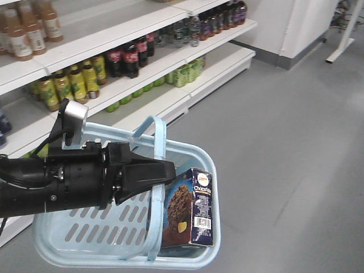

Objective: Left arm holds basket, right arm returns cookies
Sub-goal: 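Keep holding the basket with the left gripper while driving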

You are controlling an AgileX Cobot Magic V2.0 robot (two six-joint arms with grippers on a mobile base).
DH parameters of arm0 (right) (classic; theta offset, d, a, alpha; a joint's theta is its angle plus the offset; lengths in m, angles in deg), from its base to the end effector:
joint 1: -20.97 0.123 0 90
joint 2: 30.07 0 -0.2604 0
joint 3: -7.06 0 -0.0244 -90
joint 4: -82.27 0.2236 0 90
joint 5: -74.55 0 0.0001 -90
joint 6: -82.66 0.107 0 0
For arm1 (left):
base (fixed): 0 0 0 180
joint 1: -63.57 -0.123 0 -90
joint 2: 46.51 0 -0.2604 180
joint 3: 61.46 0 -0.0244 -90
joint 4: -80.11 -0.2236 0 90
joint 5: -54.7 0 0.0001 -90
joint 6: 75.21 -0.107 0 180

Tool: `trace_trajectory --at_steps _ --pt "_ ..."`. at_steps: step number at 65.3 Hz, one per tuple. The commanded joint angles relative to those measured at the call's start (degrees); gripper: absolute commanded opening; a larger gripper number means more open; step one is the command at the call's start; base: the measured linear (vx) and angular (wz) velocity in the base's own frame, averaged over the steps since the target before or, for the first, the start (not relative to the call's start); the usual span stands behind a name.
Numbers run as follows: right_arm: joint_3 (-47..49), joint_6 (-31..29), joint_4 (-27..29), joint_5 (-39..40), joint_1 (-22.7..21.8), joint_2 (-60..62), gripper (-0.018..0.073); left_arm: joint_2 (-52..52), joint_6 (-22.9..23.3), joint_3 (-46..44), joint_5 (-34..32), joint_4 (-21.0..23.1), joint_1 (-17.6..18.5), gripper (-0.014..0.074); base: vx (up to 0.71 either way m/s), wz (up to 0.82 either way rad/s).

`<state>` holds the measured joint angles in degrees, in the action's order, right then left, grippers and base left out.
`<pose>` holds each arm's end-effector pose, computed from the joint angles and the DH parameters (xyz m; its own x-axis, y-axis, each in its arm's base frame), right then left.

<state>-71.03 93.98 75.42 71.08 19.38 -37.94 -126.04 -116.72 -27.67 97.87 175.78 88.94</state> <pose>0.0703 -0.0027 0.1998 0.0131 0.0778 -0.9969 0.0340 0.9964 0.0782 0.1875 -0.1696 0.2887 -0.9026 -0.2459 -0.3533 0.2670 0.3238 -0.9077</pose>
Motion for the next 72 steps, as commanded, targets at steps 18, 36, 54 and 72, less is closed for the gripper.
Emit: trace_trajectory --at_steps 18,36,54,72 --pt "-1.0 -0.3 -0.6 3.9 0.0 0.5 -0.001 1.7 -0.8 -2.3 2.6 6.2 0.3 -0.0003 0.2 -0.76" --pt "-1.0 -0.3 -0.6 3.9 0.0 0.5 -0.001 1.7 -0.8 -2.3 2.6 6.2 0.3 -0.0003 0.18 -0.69" --pt "-1.0 -0.3 -0.6 3.9 0.0 0.5 -0.001 1.7 -0.8 -2.3 2.6 6.2 0.3 -0.0003 0.15 -0.58" --pt "-1.0 -0.3 -0.6 3.9 0.0 0.5 -0.001 1.7 -0.8 -2.3 2.6 6.2 0.3 -0.0003 0.16 -0.34"
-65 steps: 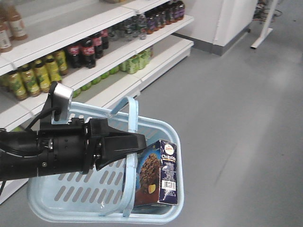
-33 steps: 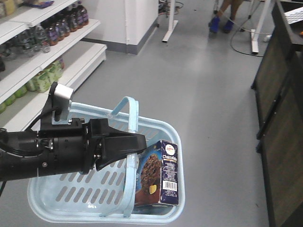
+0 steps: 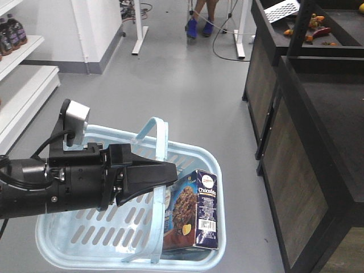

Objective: Left arm holds basket, right arm returns cookies
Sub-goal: 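Keep holding the basket with the left gripper while driving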

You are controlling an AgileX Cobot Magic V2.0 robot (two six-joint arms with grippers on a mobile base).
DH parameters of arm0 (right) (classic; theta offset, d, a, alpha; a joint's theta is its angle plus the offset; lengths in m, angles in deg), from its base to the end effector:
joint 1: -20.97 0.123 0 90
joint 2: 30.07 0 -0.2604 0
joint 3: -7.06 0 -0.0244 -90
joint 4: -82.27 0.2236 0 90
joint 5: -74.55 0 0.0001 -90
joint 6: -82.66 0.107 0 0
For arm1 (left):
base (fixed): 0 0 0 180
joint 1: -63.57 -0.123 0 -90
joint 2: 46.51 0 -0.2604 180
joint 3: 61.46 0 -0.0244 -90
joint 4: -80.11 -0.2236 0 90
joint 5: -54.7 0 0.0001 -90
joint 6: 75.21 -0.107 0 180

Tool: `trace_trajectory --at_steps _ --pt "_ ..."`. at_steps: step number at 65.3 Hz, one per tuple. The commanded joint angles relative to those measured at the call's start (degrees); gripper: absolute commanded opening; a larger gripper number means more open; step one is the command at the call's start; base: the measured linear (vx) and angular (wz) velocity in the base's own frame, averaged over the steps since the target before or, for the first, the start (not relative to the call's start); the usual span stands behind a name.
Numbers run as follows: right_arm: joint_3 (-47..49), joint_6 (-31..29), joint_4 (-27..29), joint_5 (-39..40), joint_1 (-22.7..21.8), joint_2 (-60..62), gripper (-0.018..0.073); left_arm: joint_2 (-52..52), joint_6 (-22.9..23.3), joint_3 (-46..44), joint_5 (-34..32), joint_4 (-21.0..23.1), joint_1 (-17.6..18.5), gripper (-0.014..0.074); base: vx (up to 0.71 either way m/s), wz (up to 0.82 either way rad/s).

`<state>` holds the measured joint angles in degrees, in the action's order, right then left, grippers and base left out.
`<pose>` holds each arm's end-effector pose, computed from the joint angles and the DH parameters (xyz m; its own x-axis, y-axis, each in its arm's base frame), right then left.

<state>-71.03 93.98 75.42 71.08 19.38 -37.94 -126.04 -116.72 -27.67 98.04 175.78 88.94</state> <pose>0.0703 -0.0027 0.1998 0.0131 0.0778 -0.9969 0.0340 0.9964 0.0782 0.1873 -0.1698 0.2888 -0.9034 -0.2439 -0.3528 0.2677 0.3220 -0.9081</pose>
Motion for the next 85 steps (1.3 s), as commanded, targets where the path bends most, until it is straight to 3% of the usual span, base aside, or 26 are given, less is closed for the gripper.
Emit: trace_trajectory --at_steps 1,85 --pt "-1.0 -0.3 -0.6 3.9 0.0 0.5 -0.001 1.7 -0.8 -2.3 2.4 6.2 0.3 -0.0003 0.19 -0.19" --pt "-1.0 -0.3 -0.6 3.9 0.0 0.5 -0.001 1.7 -0.8 -2.3 2.4 6.2 0.3 -0.0003 0.32 0.01"
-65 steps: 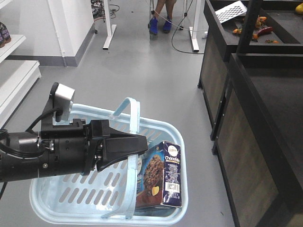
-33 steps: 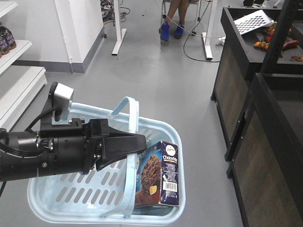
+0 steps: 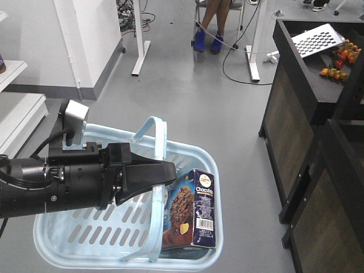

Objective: Left arm holds basket, right arm returns cookies
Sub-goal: 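Keep holding the basket with the left gripper while driving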

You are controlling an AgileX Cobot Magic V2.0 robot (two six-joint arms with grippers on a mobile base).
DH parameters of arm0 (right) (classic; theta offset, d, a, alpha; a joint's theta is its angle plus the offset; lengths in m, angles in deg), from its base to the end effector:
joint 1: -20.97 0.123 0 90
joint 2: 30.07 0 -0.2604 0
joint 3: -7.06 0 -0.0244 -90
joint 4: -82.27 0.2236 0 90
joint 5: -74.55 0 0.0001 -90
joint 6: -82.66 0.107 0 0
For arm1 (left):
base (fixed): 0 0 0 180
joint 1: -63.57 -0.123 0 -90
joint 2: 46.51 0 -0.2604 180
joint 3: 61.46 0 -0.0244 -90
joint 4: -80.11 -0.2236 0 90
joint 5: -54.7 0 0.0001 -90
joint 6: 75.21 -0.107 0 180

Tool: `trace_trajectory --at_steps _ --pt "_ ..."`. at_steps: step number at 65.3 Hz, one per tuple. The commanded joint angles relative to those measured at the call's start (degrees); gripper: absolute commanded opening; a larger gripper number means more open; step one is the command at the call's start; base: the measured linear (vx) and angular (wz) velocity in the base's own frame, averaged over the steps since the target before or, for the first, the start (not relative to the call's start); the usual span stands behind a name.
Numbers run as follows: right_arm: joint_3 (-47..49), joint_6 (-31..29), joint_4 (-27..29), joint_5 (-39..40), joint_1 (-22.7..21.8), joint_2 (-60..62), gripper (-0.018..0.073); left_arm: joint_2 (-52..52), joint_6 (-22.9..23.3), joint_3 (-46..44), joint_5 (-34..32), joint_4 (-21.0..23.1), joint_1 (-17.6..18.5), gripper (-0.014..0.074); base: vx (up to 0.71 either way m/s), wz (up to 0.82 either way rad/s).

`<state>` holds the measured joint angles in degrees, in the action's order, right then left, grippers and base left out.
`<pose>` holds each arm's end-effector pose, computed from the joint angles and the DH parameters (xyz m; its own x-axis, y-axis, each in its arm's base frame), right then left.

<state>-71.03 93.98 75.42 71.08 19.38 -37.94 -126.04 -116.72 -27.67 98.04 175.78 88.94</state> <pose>0.0703 -0.0027 0.1998 0.0131 0.0778 -0.9969 0.0340 0.9964 0.0782 0.1873 -0.1698 0.2888 -0.9034 -0.2439 -0.3528 0.2677 0.3220 -0.9081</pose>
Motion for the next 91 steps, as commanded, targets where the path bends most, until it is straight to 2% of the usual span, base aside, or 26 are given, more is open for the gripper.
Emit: trace_trajectory --at_steps 1,66,91 --pt "-1.0 -0.3 -0.6 3.9 0.0 0.5 -0.001 1.7 -0.8 -2.3 2.4 6.2 0.3 -0.0003 0.34 -0.02" --pt "-1.0 -0.3 -0.6 3.9 0.0 0.5 -0.001 1.7 -0.8 -2.3 2.4 6.2 0.3 -0.0003 0.32 0.01" --pt "-1.0 -0.3 -0.6 3.9 0.0 0.5 -0.001 1.7 -0.8 -2.3 2.4 6.2 0.3 -0.0003 0.28 0.43"
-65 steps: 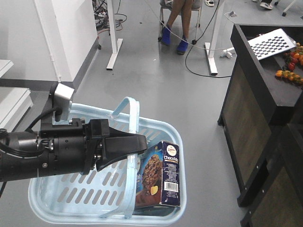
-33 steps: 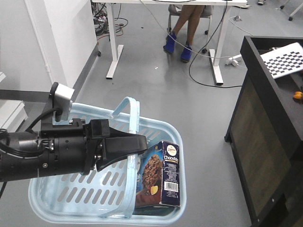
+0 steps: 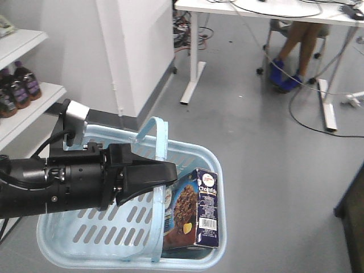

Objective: Left arm holds basket, right arm returns cookies
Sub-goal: 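Keep holding the basket with the left gripper while driving, then drive toward the snack shelf holding the basket in the left gripper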

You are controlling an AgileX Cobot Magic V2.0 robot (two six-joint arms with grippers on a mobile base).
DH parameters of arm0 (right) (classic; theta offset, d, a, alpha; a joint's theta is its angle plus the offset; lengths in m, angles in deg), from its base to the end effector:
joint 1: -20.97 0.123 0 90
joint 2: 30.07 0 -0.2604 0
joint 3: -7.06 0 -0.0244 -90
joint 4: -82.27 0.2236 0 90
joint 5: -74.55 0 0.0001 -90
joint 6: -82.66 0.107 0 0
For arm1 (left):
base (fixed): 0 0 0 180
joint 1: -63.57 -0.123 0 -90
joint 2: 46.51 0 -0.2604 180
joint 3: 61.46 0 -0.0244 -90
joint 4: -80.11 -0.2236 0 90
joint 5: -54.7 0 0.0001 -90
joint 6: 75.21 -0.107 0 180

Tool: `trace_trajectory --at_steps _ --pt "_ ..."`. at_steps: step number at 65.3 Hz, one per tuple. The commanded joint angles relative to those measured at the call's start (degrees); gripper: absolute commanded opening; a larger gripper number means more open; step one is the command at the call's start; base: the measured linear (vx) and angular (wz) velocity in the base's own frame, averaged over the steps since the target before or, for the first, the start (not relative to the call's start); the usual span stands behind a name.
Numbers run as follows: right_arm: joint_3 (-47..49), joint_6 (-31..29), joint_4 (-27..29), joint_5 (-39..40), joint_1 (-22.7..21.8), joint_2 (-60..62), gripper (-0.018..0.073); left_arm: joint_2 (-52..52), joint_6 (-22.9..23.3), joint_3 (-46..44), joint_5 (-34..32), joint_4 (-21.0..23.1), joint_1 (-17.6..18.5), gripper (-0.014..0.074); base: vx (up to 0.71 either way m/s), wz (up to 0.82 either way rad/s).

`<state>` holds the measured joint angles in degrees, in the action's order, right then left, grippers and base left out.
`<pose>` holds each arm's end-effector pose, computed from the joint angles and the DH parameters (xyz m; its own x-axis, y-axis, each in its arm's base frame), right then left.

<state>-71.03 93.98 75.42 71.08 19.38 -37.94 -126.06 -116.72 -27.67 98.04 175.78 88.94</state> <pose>0.0703 -0.0027 0.1998 0.0131 0.0778 -0.9969 0.0340 0.9964 0.0782 0.1873 -0.1698 0.2888 -0.9035 -0.2439 -0.3525 0.2674 0.3222 -0.9081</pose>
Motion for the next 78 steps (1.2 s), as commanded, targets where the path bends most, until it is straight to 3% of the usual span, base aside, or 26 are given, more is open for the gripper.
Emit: trace_trajectory --at_steps 1,78 --pt "-1.0 -0.3 -0.6 3.9 0.0 0.5 -0.001 1.7 -0.8 -2.3 2.4 6.2 0.3 -0.0003 0.28 0.75" --pt "-1.0 -0.3 -0.6 3.9 0.0 0.5 -0.001 1.7 -0.8 -2.3 2.4 6.2 0.3 -0.0003 0.24 0.71"
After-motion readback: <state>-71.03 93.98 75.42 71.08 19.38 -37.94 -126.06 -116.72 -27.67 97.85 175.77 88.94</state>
